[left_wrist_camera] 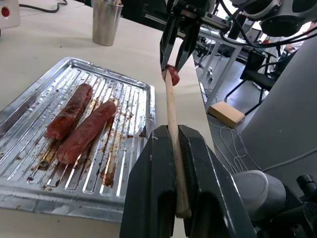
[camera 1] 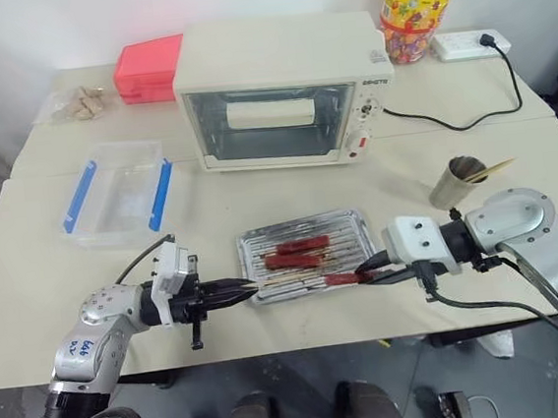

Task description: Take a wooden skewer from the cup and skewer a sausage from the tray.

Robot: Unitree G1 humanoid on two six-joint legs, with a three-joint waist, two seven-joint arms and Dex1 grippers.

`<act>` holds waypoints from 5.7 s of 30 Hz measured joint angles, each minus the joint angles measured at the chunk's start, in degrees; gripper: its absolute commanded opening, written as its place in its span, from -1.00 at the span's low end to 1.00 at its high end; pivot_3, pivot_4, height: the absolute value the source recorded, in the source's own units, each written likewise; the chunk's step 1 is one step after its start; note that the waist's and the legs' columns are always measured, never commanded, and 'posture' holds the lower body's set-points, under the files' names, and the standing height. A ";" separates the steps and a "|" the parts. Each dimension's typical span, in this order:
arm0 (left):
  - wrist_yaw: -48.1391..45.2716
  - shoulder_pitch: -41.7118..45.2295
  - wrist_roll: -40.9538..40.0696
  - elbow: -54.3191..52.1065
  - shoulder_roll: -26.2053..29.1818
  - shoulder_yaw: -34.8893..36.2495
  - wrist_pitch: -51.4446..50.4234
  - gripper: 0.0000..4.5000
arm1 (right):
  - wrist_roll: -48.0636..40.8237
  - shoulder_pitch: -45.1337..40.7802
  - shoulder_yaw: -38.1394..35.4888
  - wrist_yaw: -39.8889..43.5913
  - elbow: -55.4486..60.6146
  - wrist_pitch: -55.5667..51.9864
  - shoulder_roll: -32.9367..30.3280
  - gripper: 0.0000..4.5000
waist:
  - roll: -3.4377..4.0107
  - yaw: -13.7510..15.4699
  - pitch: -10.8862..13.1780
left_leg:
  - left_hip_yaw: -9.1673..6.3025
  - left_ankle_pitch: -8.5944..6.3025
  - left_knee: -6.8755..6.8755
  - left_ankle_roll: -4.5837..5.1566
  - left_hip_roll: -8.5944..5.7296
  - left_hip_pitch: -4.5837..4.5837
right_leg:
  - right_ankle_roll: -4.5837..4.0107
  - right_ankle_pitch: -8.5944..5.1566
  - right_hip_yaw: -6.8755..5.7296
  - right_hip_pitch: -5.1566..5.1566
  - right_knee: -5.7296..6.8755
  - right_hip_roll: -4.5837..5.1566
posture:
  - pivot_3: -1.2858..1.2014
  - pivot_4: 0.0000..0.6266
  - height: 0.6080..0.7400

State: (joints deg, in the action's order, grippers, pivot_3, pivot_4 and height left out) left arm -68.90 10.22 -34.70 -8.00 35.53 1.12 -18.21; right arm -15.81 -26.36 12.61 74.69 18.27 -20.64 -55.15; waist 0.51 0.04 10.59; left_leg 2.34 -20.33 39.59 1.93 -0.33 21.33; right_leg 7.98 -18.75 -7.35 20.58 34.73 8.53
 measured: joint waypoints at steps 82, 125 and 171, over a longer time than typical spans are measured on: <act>5.00 3.89 2.29 -2.44 -5.58 -5.52 -3.98 -1.00 | -0.06 -6.02 2.03 -0.31 6.28 -13.18 -1.56 -0.13 | -0.01 0.08 0.00 | -0.08 -0.01 0.12 0.01 -0.01 0.07 | 0.00 0.00 -0.02 0.00 0.04 0.01 | 0.03 -0.52 1.00; 3.05 4.80 4.08 0.31 -7.16 -5.50 -2.40 -1.00 | 2.47 -9.41 4.80 0.33 5.67 -14.89 1.88 -0.86 | -0.01 0.13 0.00 | -0.08 -0.01 0.13 0.01 -0.02 0.07 | 0.00 0.00 -0.04 0.00 0.06 0.01 | 0.03 -0.52 1.00; 48.41 2.31 -2.36 -1.56 -6.19 29.39 -6.38 -1.00 | -18.06 17.54 -23.51 -14.77 6.27 7.30 19.75 0.99 | -0.17 1.45 -0.03 | -0.15 -0.04 0.19 0.05 -0.13 -0.06 | 0.01 0.01 0.28 -0.11 0.23 -0.02 | 0.03 -0.52 1.00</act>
State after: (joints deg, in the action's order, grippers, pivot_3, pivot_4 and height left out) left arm -20.49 12.53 -37.06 -9.56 29.33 30.52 -24.60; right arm -33.87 -8.83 -10.90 59.92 24.55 -13.34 -35.39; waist 0.34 1.49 10.56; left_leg 2.19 -20.37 39.77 1.97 -0.46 21.27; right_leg 7.99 -18.74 -7.07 20.47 34.96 8.51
